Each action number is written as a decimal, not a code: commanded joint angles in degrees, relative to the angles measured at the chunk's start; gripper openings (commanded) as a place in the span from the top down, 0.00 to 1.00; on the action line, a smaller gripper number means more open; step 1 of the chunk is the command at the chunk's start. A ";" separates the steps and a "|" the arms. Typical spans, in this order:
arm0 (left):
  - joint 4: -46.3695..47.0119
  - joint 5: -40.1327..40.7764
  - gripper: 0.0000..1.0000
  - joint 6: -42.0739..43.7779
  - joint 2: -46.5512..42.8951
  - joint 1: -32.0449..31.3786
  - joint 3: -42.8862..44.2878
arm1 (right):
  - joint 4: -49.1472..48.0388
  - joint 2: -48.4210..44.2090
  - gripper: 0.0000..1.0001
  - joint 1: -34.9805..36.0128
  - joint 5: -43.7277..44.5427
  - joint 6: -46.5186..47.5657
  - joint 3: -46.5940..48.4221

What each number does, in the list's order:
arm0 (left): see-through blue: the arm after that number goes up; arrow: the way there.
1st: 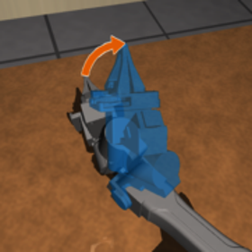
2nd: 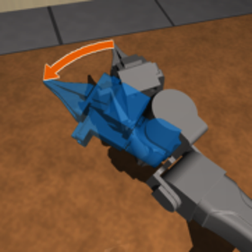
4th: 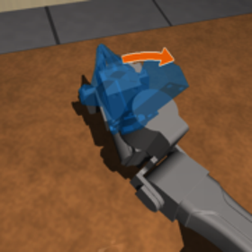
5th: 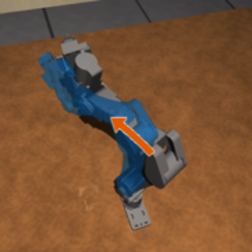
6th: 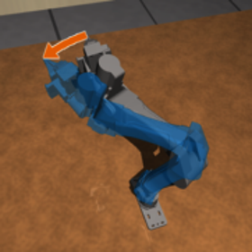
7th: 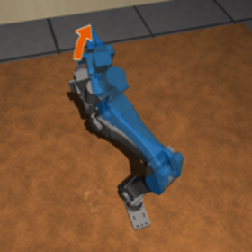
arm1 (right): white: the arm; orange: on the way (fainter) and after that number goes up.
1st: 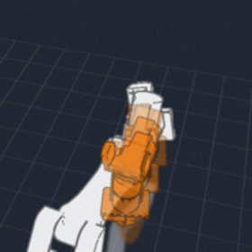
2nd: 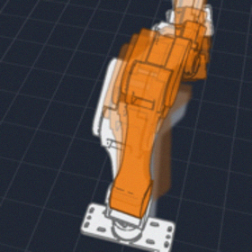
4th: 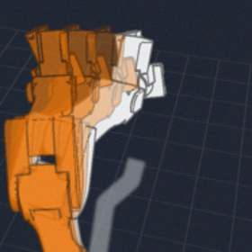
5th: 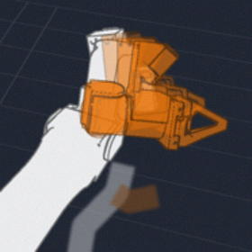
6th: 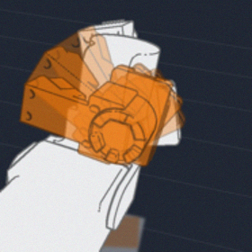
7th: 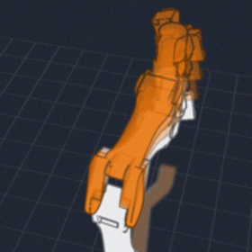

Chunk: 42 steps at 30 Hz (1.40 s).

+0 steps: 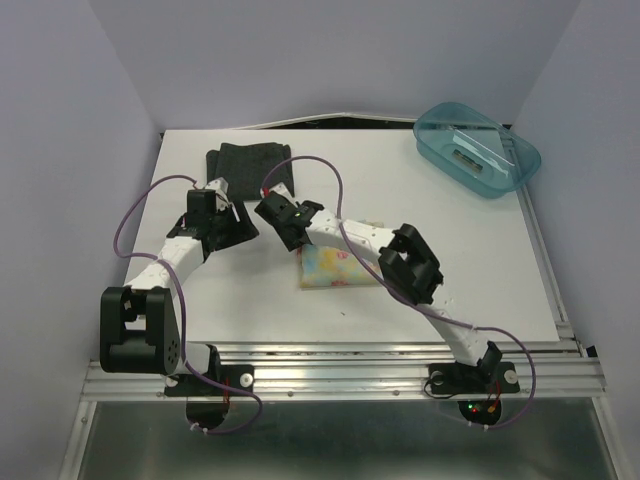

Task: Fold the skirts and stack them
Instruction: Neatly place the folded skirt to the corner

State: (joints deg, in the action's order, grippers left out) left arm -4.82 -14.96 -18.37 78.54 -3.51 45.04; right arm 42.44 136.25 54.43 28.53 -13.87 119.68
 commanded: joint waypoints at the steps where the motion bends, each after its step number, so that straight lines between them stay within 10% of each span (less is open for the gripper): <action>1: 2.36 0.02 0.25 -0.26 -0.06 0.26 0.05 | 0.81 2.96 0.53 0.15 -0.06 -1.51 2.40; 9: 3.76 -4.19 0.24 -0.61 -0.41 0.26 -2.06 | 1.16 5.43 0.62 -0.99 -2.95 -1.95 1.35; 16: 6.40 -11.47 0.26 0.17 -0.23 0.26 -4.43 | 1.86 4.12 0.99 -3.45 -6.82 -2.39 3.19; 29: 18.26 -38.20 0.13 0.44 6.35 -0.62 -9.00 | -3.76 -7.66 0.99 -7.49 -16.49 -5.20 0.38; 42: 39.34 -39.18 0.12 -13.96 9.78 -8.79 -11.64 | -4.29 -8.37 0.99 -9.35 -20.01 -7.22 -1.29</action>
State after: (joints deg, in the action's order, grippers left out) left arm 23.90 -52.60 -26.70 88.25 -10.37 34.70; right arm 40.45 130.39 45.30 9.98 -19.81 118.56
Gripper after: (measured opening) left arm 0.877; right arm 0.021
